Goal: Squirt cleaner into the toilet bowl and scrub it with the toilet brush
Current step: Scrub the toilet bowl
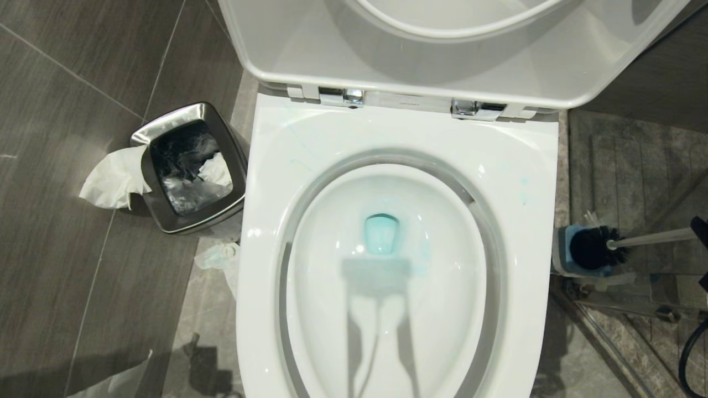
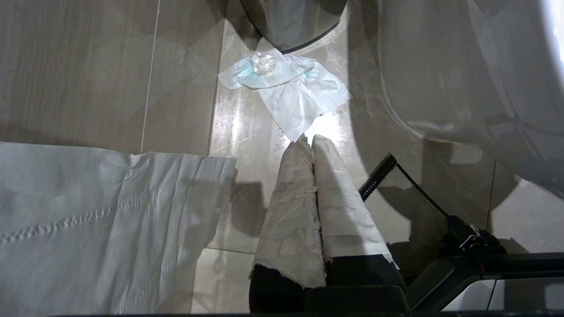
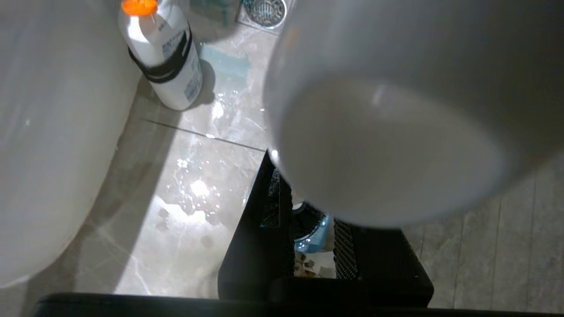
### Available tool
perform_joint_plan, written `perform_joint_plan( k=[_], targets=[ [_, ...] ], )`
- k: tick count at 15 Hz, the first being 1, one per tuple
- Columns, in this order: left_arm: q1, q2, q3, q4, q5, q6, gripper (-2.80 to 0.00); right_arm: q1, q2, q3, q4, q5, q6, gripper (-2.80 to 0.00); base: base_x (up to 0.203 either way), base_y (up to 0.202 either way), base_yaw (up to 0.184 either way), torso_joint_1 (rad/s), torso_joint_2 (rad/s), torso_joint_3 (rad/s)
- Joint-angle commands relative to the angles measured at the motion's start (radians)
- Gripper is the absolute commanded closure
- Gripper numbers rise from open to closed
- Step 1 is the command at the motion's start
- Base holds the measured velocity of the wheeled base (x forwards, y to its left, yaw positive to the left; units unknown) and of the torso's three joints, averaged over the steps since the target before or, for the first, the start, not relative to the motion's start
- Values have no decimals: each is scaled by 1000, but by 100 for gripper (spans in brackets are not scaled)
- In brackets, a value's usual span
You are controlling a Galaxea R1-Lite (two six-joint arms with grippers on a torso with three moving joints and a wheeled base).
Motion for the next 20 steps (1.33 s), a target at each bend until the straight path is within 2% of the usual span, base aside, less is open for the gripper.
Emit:
perform_joint_plan(
  k=[1,6,12,16,20],
  targets=[
    [0,1,0,0,0,0,0,0,-26,-3,-4,2,4,0,0,0,0,0,0,0],
    [0,1,0,0,0,0,0,0,-92,-41,62,2,13,0,0,0,0,0,0,0],
    [0,1,0,0,0,0,0,0,-236,-265,460,3,38,0,0,0,0,0,0,0],
    [0,1,0,0,0,-1,0,1,-260,-368,566,6,52,0,0,0,0,0,0,0],
    [0,1,0,0,0,0,0,2,-322,-485,810,10,68,0,0,0,0,0,0,0]
  ],
)
